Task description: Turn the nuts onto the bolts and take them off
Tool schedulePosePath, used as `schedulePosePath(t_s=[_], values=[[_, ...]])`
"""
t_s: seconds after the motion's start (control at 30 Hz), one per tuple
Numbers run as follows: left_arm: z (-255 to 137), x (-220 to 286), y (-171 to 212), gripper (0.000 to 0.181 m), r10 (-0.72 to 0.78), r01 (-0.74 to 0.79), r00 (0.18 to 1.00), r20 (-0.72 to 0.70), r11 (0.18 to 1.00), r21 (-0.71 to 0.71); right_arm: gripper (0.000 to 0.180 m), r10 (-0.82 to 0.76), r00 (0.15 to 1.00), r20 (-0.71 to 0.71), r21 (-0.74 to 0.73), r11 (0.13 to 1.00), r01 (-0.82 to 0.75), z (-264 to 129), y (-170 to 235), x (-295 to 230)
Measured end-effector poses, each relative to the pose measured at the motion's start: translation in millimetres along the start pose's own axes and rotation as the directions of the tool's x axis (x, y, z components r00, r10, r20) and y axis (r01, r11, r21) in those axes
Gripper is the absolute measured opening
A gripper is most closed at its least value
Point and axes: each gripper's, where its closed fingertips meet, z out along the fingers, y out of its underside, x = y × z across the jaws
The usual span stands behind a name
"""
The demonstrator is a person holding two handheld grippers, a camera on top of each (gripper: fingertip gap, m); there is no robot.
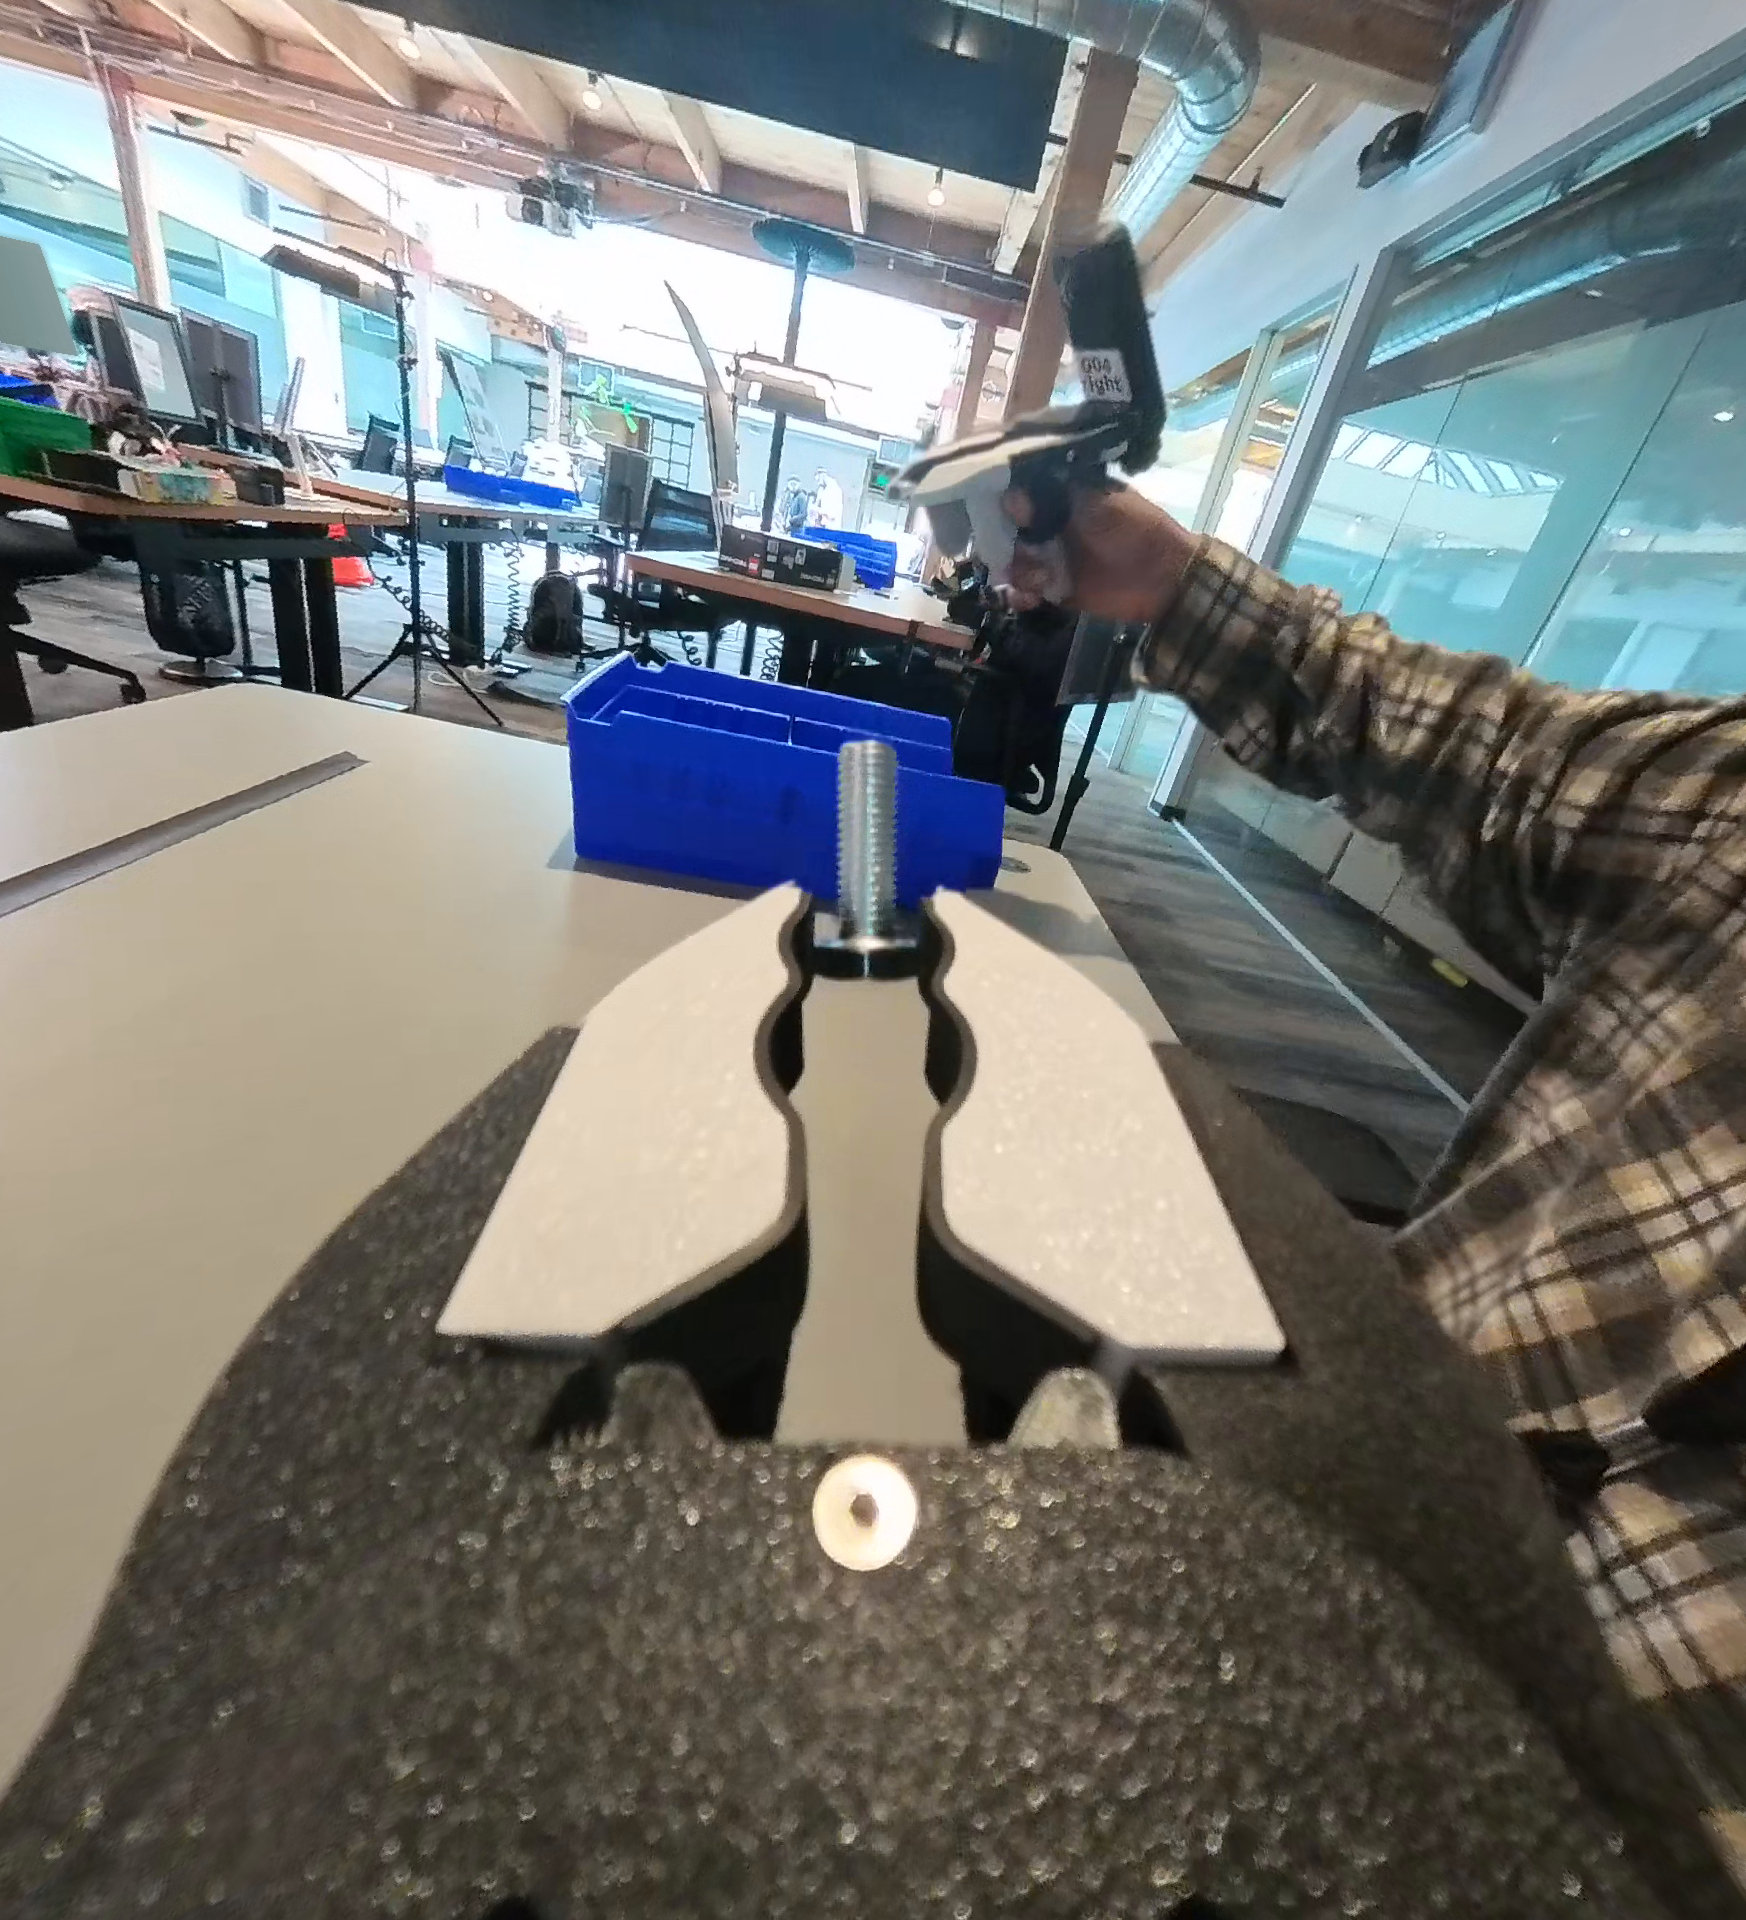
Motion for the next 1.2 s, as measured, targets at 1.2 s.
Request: schedulePosePath(t_s=[1.2], values=[[1,-2,7,0.018,0.015,-0.014,1.0,0.012,0.999,-0.044,0.029,0.106,0.994,-0.007,-0.713,0.696,-0.08,15,222,40]])
